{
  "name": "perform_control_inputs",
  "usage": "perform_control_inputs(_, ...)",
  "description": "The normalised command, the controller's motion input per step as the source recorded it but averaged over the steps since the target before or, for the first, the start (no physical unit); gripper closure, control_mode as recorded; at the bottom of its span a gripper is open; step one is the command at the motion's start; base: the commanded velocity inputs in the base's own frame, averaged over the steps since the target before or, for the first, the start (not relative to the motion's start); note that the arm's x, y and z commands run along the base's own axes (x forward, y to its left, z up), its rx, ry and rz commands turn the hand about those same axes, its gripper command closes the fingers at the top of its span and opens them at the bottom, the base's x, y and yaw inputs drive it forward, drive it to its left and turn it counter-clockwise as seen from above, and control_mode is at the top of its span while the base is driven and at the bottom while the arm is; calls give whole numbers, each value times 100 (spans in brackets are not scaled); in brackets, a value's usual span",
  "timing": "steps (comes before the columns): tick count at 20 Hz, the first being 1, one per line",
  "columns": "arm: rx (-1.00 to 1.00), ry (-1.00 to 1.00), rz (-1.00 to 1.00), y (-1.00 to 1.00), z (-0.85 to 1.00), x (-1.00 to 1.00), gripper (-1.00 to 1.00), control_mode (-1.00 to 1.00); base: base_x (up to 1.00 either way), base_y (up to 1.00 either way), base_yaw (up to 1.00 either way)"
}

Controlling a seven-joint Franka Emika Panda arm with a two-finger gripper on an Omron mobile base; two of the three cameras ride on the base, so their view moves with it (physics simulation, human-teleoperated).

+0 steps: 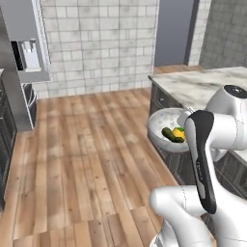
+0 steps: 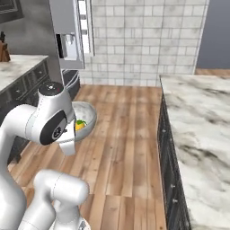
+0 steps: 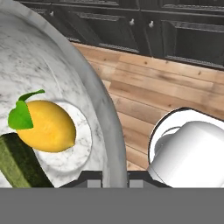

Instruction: Place the bowl with the lemon and squash on the second highest shelf of the fridge. Place the bowl with the steaks on the top shelf of the fridge.

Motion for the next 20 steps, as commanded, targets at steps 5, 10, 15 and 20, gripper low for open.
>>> perform_control_inputs(5, 0, 0, 0, 0, 0, 0, 100, 100, 100, 0, 0)
perform_control_inputs(10, 0, 0, 0, 0, 0, 0, 100, 100, 100, 0, 0)
perform_control_inputs(15, 0, 0, 0, 0, 0, 0, 100, 100, 100, 0, 0)
perform_control_inputs(20, 0, 0, 0, 0, 0, 0, 100, 100, 100, 0, -1)
